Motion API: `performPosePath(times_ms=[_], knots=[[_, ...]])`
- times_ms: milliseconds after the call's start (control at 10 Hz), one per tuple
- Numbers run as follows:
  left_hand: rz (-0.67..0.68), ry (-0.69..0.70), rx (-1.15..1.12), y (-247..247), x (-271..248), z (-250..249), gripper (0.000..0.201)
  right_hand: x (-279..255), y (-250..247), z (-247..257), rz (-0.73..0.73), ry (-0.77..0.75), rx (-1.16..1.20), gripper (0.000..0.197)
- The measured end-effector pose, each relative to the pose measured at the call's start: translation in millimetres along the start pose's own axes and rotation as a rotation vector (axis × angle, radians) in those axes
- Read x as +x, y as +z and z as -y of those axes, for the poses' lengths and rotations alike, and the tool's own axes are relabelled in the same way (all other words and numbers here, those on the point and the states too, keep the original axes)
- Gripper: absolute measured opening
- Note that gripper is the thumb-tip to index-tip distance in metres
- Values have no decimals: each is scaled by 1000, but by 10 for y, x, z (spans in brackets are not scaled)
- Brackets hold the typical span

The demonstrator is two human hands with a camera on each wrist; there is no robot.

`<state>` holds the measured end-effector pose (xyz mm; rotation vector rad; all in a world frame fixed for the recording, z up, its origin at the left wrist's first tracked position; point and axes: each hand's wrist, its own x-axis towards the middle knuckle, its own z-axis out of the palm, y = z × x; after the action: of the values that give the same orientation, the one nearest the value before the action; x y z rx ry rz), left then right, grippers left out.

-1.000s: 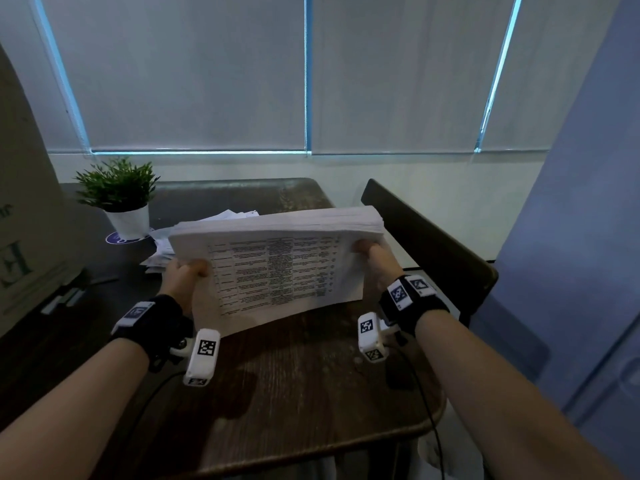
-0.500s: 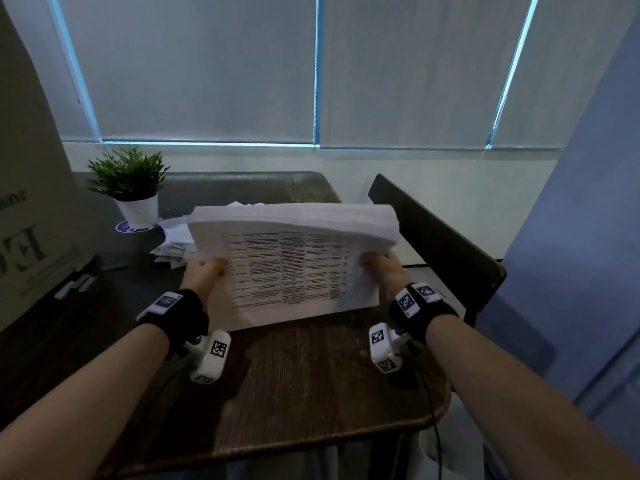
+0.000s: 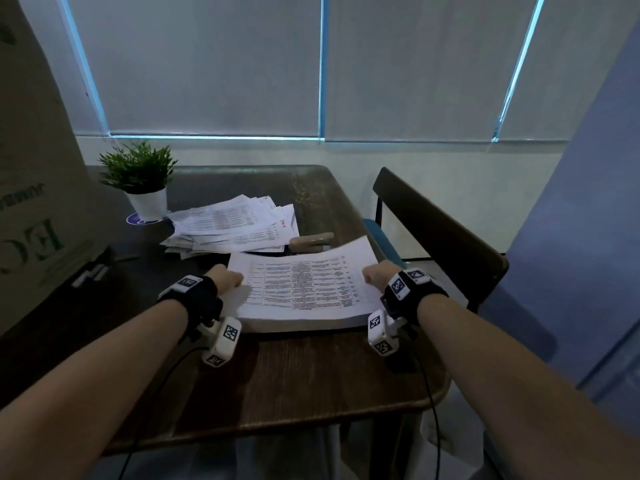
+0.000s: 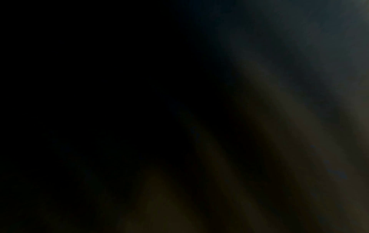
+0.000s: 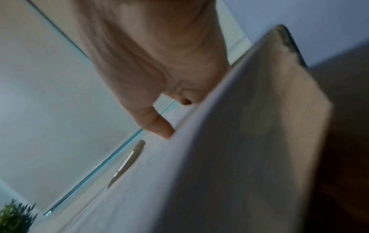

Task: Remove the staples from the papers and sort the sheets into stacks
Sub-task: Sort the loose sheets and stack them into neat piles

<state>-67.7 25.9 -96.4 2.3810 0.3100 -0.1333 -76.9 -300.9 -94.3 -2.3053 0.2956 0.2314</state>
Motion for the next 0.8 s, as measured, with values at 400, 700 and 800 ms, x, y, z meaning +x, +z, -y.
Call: performPosePath(times_ms=[400, 700, 800], knots=[[-29, 198, 1, -1149, 405, -771, 26, 137, -260, 1970, 137, -135, 134, 16], [-118, 159, 81, -937, 1301, -13, 33, 1199, 739, 2240, 180, -16, 269, 52], [-45, 106, 119, -916, 1519, 80, 27, 1515, 842, 2221, 149, 11, 293, 59]])
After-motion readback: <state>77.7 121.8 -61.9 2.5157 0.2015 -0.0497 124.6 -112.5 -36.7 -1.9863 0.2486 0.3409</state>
